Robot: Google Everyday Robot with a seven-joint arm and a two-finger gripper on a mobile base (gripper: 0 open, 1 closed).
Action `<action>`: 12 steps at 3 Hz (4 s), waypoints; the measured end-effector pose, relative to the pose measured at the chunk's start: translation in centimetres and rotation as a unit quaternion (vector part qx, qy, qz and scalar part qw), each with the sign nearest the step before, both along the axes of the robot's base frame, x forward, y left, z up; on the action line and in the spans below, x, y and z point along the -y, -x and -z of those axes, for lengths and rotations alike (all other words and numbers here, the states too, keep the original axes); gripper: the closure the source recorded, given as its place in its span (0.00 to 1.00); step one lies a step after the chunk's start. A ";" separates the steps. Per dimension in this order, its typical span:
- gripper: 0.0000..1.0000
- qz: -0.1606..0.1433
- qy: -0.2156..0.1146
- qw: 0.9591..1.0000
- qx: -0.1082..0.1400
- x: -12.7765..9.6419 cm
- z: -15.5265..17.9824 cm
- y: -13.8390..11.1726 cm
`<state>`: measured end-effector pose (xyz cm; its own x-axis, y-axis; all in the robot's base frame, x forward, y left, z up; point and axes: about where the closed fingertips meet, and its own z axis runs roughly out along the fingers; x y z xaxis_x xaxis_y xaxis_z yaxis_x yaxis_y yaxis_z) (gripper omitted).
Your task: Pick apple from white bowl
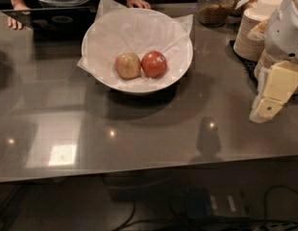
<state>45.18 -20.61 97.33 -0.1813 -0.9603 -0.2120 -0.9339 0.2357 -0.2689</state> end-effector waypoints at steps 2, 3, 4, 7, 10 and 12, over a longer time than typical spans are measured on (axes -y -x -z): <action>0.00 -0.112 -0.017 0.993 0.044 -6.9 0.3 -6.6; 0.00 -0.112 -0.017 0.993 0.044 -6.9 0.3 -6.6; 0.00 -0.117 -0.026 0.992 0.047 -7.2 0.4 -7.0; 0.00 -0.184 -0.106 0.974 0.081 -13.2 1.4 -13.1; 0.00 -0.230 -0.152 0.957 0.092 -16.8 2.6 -16.5; 0.18 -0.258 -0.159 0.948 0.100 -19.1 2.9 -18.6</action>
Offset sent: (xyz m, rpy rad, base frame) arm 0.0995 0.1121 -0.0008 0.0743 -0.1343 0.3652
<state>63.77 -1.54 94.47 0.3705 -0.7915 -0.4861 -0.8842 -0.1403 -0.4455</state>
